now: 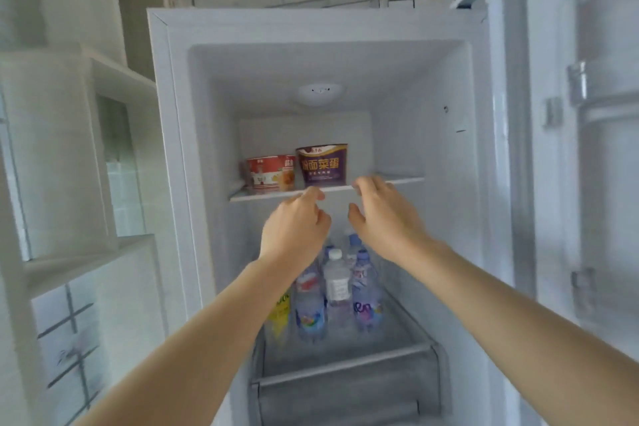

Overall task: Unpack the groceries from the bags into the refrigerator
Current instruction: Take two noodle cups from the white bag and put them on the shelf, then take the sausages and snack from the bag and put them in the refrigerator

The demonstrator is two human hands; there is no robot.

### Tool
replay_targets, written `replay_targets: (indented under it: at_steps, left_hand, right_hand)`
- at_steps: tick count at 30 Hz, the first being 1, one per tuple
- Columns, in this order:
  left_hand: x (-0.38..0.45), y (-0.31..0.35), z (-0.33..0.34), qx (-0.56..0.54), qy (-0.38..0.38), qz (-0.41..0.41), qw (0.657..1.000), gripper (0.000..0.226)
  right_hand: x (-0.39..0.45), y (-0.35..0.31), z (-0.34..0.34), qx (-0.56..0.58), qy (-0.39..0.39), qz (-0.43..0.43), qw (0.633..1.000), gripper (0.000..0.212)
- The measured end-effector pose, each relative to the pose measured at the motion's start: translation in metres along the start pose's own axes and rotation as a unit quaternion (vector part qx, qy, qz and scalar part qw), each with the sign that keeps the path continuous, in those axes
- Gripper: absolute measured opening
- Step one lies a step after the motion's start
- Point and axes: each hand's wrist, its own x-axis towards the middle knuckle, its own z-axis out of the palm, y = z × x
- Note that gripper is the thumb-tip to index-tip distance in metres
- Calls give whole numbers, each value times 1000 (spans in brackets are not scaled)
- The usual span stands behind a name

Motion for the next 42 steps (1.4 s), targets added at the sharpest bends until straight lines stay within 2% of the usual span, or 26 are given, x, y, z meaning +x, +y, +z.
replay_targets:
  at_steps: [5,10,13,16,19,24,27,33,37,42]
  left_hand:
    - [-104,13,9,-43,-9,38,998,23]
    - [-196,28,24,-115,-55,36,991,20]
    - [-258,58,34,-138,-102,45,984,23]
    - [-322,94,45,-155,-173,37,972,26]
    - [-377,130,56,-171,-233,37,957,27]
    - [-452,208,66,-215,-292,49,931,24]
    - [-501,267,69,-251,-319,54,912,20]
    - [-614,364,75,-264,-424,31,866,22]
    - [-660,414,74,-256,-478,44,839,22]
    - [-677,465,87,-260,-515,79,813,22]
  right_hand:
    - [-122,-2,-21,56,-32,72,995,34]
    - [-234,-2,-52,58,-59,109,991,33]
    - [-311,0,-71,69,-96,172,978,33]
    - [-384,2,-92,86,-143,235,958,33]
    - [-448,4,-126,57,-189,302,933,31]
    - [-554,19,-187,79,-162,384,905,31]
    - [-621,28,-233,72,-186,434,878,32]
    - [-736,52,-325,67,-191,541,816,28]
    - [-788,66,-370,47,-205,583,784,26]
    - [-821,92,-404,32,-190,627,755,27]
